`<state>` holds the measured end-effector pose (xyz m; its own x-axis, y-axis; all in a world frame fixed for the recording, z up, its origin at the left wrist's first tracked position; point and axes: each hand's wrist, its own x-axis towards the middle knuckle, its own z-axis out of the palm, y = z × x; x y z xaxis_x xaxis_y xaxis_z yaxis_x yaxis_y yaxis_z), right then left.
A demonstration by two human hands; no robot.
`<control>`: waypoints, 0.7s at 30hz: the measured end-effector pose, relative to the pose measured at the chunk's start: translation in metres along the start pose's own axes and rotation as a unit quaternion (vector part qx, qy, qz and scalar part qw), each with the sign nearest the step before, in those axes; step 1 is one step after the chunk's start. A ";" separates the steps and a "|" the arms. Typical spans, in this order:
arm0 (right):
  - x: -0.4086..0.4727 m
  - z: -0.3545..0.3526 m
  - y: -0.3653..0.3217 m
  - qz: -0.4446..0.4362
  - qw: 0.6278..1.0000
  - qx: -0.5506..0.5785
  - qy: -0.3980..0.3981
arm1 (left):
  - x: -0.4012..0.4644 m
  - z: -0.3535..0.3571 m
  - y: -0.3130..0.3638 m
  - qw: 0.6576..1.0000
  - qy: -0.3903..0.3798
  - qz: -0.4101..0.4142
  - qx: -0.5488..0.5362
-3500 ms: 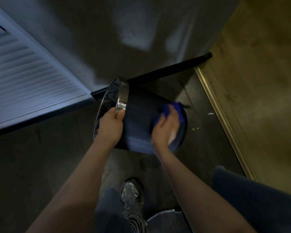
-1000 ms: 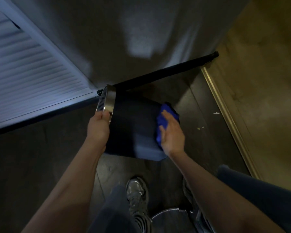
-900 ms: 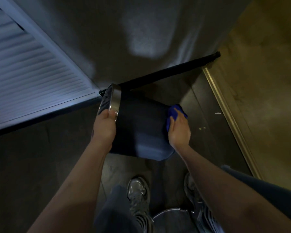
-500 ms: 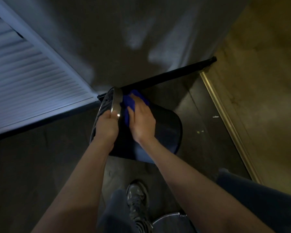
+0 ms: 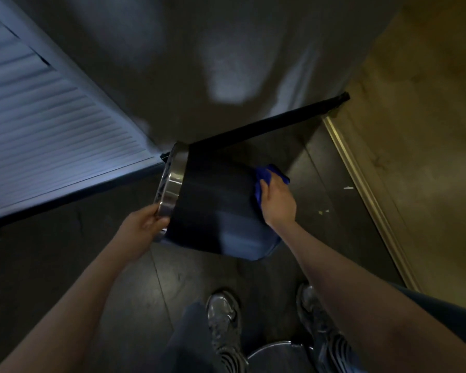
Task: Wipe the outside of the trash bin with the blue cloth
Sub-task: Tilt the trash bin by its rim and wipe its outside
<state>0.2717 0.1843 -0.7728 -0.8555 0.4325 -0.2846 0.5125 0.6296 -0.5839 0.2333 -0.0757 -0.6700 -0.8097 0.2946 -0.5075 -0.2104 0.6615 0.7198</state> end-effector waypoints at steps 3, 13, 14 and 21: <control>0.009 -0.007 0.005 0.029 0.999 0.014 -0.012 | 0.004 0.009 0.005 0.997 0.051 -0.012 -0.052; 0.018 -0.031 0.034 0.155 0.980 0.117 -0.045 | 0.037 0.054 0.075 0.977 0.127 -0.046 -0.167; 0.018 -0.031 0.034 0.158 0.978 0.126 -0.045 | 0.039 0.055 0.077 0.974 0.132 -0.061 -0.174; 0.019 -0.029 0.040 0.162 0.979 0.124 -0.026 | 0.045 0.065 0.090 0.946 0.165 -0.146 -0.238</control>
<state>0.2777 0.2365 -0.7799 -0.6561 0.5469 -0.5199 0.7302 0.2861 -0.6205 0.2133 0.0424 -0.6589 -0.7891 -0.1361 -0.5990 -0.6111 0.2732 0.7429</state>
